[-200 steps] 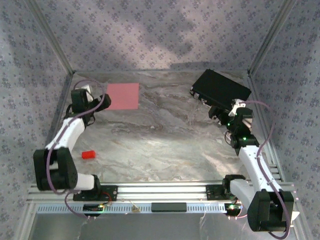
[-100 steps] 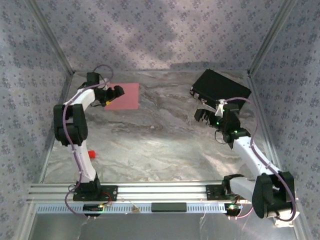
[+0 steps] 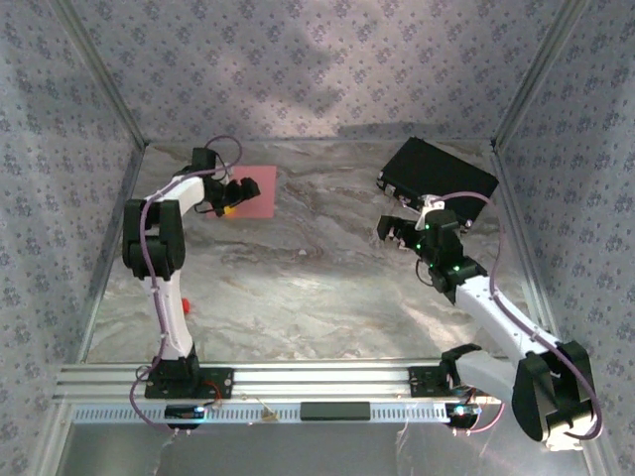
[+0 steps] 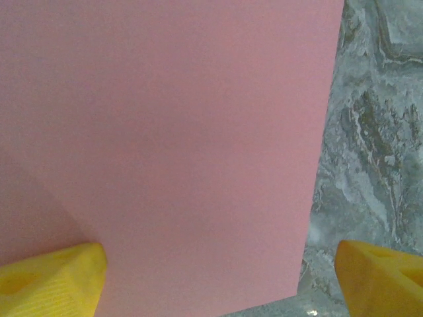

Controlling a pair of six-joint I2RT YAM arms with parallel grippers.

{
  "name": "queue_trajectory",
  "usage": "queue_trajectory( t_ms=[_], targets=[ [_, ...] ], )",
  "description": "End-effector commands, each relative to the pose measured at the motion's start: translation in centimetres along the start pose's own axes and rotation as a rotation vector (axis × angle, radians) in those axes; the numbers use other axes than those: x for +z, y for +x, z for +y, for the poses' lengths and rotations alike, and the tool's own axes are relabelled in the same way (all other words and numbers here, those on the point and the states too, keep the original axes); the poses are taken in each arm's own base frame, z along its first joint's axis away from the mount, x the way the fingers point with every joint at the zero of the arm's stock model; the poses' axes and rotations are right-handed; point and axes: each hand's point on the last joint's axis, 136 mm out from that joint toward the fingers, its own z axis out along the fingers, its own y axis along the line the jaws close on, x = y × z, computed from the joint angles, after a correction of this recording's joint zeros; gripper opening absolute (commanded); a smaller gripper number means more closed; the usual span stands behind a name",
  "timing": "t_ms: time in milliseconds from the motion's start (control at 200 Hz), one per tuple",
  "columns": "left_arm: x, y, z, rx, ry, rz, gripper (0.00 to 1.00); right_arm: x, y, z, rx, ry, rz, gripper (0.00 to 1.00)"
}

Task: Fold a paper plane with a square sheet of paper (pick it up from the middle)
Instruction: Move the square sheet of paper to the center of the table.

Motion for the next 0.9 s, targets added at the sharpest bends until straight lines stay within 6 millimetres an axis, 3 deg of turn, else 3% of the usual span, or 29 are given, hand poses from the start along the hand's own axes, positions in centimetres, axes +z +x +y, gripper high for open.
queue_trajectory(
  t_ms=[0,260,395,485,610,725,895],
  targets=[
    [1.2,4.2,1.1,-0.029,-0.064,0.099,0.88,-0.8,-0.3,-1.0,-0.043,0.047,-0.050,0.99],
    [1.1,9.9,-1.2,0.055,-0.086,0.177,0.87,-2.7,-0.1,-0.7,-0.024,0.020,-0.061,0.99],
    [0.4,13.4,-1.9,0.066,-0.087,0.212,0.87,-3.8,-0.8,0.2,0.003,-0.009,-0.077,0.99],
    [-0.6,14.6,-2.3,0.081,-0.092,0.197,0.87,-4.1,-0.9,0.3,0.002,-0.010,-0.089,0.99],
    [-2.7,13.2,-2.9,0.076,-0.112,0.114,0.88,-4.3,-0.5,0.7,0.011,-0.035,-0.073,0.99],
    [-4.0,10.5,-5.2,0.076,-0.079,0.045,0.88,-4.4,0.0,0.6,0.004,-0.038,-0.061,0.99],
    [-3.2,7.0,-7.3,0.083,-0.078,0.031,0.88,-4.6,-0.4,0.3,-0.022,-0.014,-0.070,0.99]
  ],
)
